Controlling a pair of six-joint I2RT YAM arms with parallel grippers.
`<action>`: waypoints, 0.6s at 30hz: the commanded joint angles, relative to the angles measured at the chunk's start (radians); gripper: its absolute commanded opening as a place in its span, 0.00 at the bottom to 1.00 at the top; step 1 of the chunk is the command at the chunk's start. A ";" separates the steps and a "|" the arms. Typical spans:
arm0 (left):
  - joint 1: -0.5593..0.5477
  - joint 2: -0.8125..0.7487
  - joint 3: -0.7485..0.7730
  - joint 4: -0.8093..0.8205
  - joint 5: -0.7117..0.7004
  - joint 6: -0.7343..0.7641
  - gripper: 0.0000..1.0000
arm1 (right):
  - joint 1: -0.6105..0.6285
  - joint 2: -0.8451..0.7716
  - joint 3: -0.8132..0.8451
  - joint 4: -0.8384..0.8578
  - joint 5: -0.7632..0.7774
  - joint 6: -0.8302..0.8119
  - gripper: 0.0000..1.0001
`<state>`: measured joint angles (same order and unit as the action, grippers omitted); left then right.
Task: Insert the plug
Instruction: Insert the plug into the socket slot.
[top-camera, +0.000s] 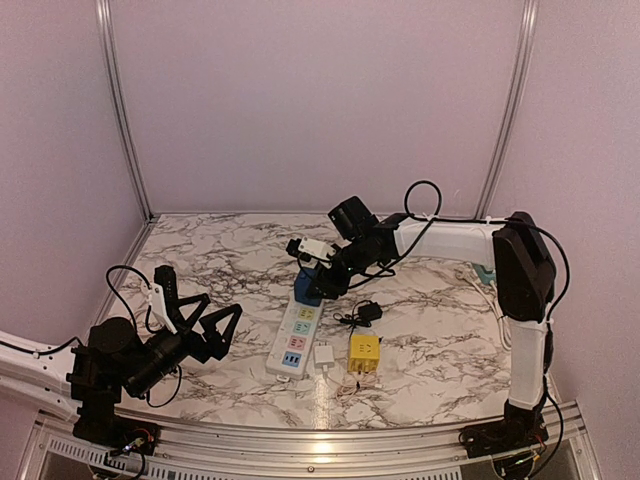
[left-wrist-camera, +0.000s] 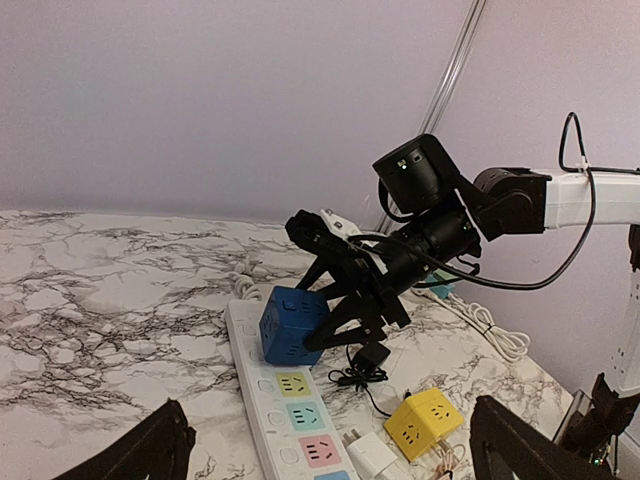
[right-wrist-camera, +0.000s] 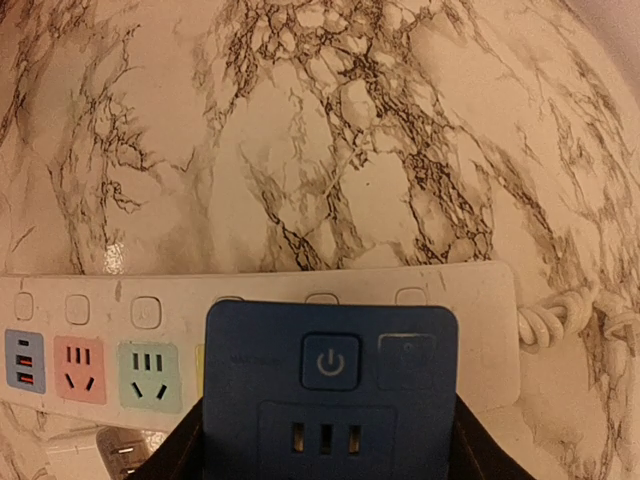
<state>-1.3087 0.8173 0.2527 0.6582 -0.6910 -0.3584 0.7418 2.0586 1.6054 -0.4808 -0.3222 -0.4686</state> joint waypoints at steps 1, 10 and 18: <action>0.005 -0.004 0.000 0.008 -0.022 0.010 0.99 | -0.009 0.009 0.025 -0.037 0.045 0.002 0.00; 0.005 -0.002 -0.009 0.015 -0.025 0.003 0.99 | -0.010 0.024 0.024 -0.031 0.078 0.014 0.00; 0.005 -0.003 -0.018 0.028 -0.027 0.001 0.99 | -0.013 0.029 0.013 -0.012 0.119 0.041 0.00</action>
<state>-1.3087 0.8173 0.2512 0.6601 -0.7002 -0.3569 0.7422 2.0590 1.6058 -0.4801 -0.3103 -0.4473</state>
